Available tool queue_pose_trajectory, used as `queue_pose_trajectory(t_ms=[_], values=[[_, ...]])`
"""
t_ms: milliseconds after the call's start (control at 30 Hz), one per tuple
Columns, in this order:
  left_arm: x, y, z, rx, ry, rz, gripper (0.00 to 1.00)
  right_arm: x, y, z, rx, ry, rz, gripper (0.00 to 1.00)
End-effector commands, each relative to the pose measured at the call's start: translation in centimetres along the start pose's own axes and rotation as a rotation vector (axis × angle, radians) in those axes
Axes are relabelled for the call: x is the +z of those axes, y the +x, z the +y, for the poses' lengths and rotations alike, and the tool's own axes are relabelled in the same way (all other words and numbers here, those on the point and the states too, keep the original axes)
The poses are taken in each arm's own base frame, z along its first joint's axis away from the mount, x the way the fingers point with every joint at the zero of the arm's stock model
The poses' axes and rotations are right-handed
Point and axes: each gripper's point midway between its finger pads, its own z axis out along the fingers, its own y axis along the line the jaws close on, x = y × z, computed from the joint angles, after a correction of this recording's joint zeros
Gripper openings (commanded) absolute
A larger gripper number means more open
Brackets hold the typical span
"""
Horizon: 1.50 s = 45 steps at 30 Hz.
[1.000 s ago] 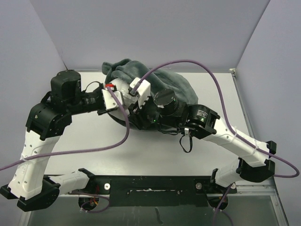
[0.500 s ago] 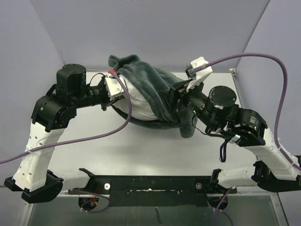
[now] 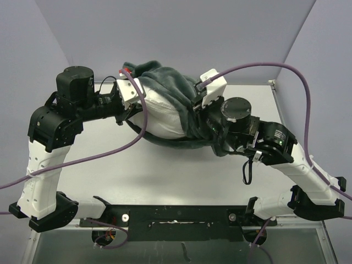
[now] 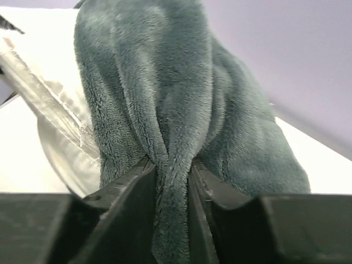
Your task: Remove the pillowcase from the pillow
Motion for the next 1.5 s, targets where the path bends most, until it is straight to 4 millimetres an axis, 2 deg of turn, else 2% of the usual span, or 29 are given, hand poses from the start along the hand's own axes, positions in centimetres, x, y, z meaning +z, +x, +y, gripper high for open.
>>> queue_pose_trajectory(t_ms=[0, 133, 233, 367, 400, 467, 533, 600, 733, 833, 1000, 1133, 1200, 1300, 1400, 1467], values=[[-2.8, -5.9, 0.3, 0.053, -0.043, -0.191, 0.00, -2.3, -3.6, -6.2, -0.011, 0.190, -0.099, 0.13], [-3.4, -6.3, -0.3, 0.049, -0.026, -0.204, 0.00, -1.4, -3.9, -8.2, -0.059, 0.259, -0.084, 0.02], [-4.0, -6.3, -0.7, 0.058, -0.017, -0.200, 0.00, -0.7, -3.8, -10.2, -0.057, 0.318, -0.075, 0.01], [-4.6, -5.0, -1.5, 0.079, 0.001, -0.156, 0.00, -0.2, -4.2, -13.0, -0.037, 0.381, -0.082, 0.05], [-4.7, -4.5, -1.8, 0.086, 0.005, -0.141, 0.00, -0.1, -4.3, -13.6, -0.033, 0.393, -0.083, 0.07], [-4.9, -3.4, -2.2, 0.096, 0.011, -0.113, 0.00, 0.1, -4.4, -14.5, -0.020, 0.409, -0.086, 0.21], [-4.8, -2.2, -2.6, 0.099, 0.018, -0.086, 0.00, 0.4, -4.3, -15.1, -0.006, 0.407, -0.082, 0.22], [-5.0, -1.5, -3.0, 0.111, 0.021, -0.075, 0.00, 0.9, -3.8, -15.4, 0.003, 0.404, -0.068, 0.17], [-5.7, -1.5, -3.3, 0.123, 0.014, -0.082, 0.00, 1.7, -2.4, -16.0, 0.010, 0.414, -0.032, 0.00], [-6.2, -1.9, -3.4, 0.131, 0.007, -0.094, 0.00, 2.1, -1.2, -17.1, 0.022, 0.426, -0.005, 0.00], [-7.7, -3.5, -3.0, 0.168, -0.045, -0.144, 0.00, 2.7, 3.1, -20.7, 0.088, 0.487, 0.080, 0.00], [-8.8, -5.6, -1.9, 0.195, -0.119, -0.208, 0.00, 3.2, 8.1, -22.3, 0.186, 0.498, 0.157, 0.00], [-9.2, -7.1, -1.2, 0.183, -0.161, -0.269, 0.00, 3.6, 10.6, -22.0, 0.224, 0.488, 0.193, 0.00], [-9.5, -9.8, 0.0, 0.125, -0.215, -0.381, 0.00, 4.7, 13.9, -20.7, 0.277, 0.439, 0.247, 0.00], [-9.7, -12.3, 1.6, 0.066, -0.267, -0.480, 0.00, 5.5, 16.1, -19.0, 0.349, 0.374, 0.275, 0.00], [-9.4, -13.4, 2.7, 0.062, -0.296, -0.506, 0.00, 6.0, 16.4, -17.7, 0.411, 0.312, 0.292, 0.00]])
